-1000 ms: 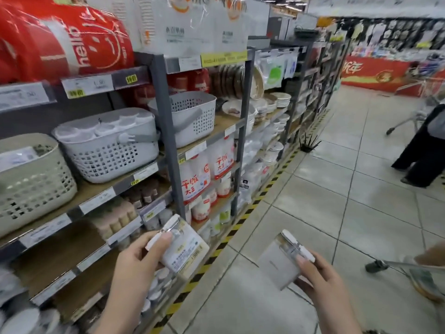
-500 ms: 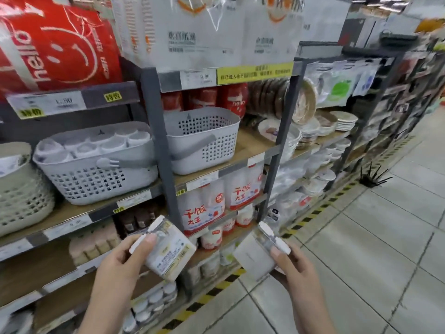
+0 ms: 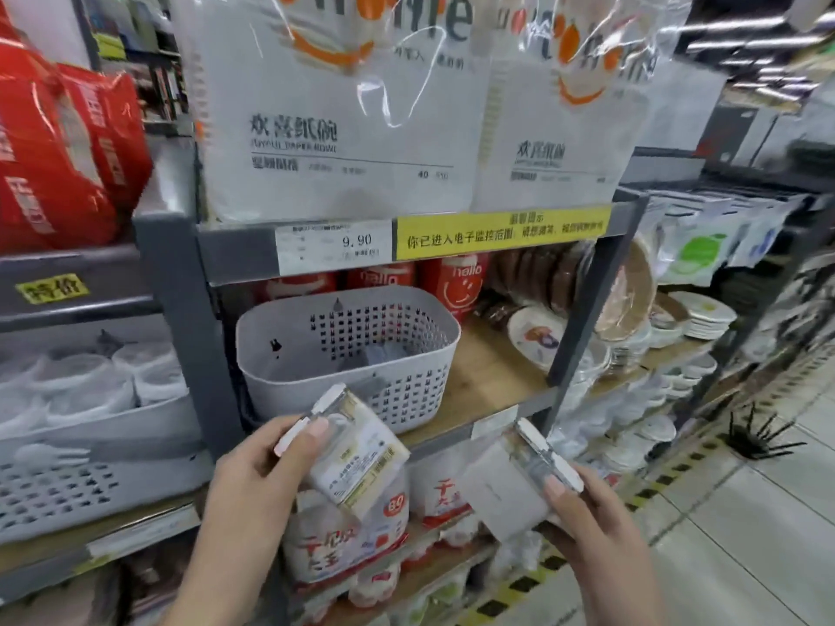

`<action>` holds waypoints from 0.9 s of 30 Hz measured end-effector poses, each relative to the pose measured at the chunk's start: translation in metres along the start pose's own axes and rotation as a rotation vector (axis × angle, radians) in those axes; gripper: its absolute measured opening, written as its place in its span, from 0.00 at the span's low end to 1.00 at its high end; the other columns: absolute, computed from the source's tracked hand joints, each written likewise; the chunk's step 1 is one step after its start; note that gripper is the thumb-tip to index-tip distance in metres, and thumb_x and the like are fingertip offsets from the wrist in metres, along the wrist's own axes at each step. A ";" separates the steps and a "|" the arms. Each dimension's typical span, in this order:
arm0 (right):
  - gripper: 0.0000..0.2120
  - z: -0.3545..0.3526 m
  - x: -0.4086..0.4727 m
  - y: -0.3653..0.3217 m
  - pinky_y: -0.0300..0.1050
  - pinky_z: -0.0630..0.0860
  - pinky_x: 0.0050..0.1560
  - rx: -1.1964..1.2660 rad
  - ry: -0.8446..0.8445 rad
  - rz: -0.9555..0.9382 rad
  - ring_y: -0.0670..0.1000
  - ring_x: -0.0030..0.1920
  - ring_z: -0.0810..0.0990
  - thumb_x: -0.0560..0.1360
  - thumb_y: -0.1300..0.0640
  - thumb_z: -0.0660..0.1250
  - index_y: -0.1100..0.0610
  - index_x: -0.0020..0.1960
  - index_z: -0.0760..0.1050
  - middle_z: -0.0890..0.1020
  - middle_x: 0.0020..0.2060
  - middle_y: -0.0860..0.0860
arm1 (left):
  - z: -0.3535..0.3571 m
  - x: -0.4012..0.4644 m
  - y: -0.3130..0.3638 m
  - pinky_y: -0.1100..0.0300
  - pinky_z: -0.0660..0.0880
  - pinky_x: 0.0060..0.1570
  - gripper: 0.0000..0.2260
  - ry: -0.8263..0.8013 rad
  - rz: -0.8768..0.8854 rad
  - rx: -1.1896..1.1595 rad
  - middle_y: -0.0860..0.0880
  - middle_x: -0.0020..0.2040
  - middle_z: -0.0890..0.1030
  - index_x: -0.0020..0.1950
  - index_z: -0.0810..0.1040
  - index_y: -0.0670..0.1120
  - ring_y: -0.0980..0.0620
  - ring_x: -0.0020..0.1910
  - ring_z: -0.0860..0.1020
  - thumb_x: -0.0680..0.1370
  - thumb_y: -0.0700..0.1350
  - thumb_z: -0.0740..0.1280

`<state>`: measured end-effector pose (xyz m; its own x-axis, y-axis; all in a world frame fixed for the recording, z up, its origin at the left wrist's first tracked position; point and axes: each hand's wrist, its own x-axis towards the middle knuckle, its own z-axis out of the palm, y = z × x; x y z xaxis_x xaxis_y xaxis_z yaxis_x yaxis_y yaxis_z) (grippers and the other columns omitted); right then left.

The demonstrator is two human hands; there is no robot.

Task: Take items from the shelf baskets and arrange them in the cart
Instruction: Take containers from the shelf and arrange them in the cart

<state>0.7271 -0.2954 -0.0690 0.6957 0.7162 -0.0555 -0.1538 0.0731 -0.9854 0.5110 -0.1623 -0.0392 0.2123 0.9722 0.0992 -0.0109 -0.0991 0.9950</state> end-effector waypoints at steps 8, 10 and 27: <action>0.16 0.040 0.097 -0.022 0.38 0.79 0.37 0.031 -0.199 -0.061 0.45 0.40 0.83 0.59 0.45 0.71 0.50 0.44 0.83 0.85 0.41 0.50 | 0.030 0.090 0.015 0.65 0.75 0.36 0.08 0.163 0.120 -0.027 0.55 0.36 0.84 0.38 0.83 0.59 0.62 0.34 0.80 0.75 0.52 0.66; 0.15 0.051 0.111 -0.025 0.38 0.79 0.37 0.055 -0.246 -0.047 0.46 0.40 0.84 0.59 0.45 0.72 0.52 0.43 0.83 0.85 0.41 0.51 | 0.032 0.105 0.018 0.63 0.73 0.37 0.11 0.215 0.151 0.003 0.58 0.36 0.84 0.37 0.83 0.62 0.65 0.34 0.80 0.77 0.49 0.66; 0.17 0.180 0.224 -0.052 0.44 0.74 0.60 -0.583 -0.583 -0.397 0.46 0.59 0.78 0.71 0.53 0.74 0.55 0.59 0.79 0.82 0.57 0.48 | 0.023 0.199 -0.003 0.54 0.73 0.58 0.19 0.308 0.092 0.700 0.52 0.60 0.79 0.60 0.76 0.54 0.49 0.60 0.76 0.72 0.58 0.69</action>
<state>0.7643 -0.0138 -0.0008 0.1326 0.9619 0.2392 0.5101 0.1407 -0.8485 0.5761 0.0269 -0.0229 -0.0420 0.9586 0.2816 0.6277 -0.1940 0.7539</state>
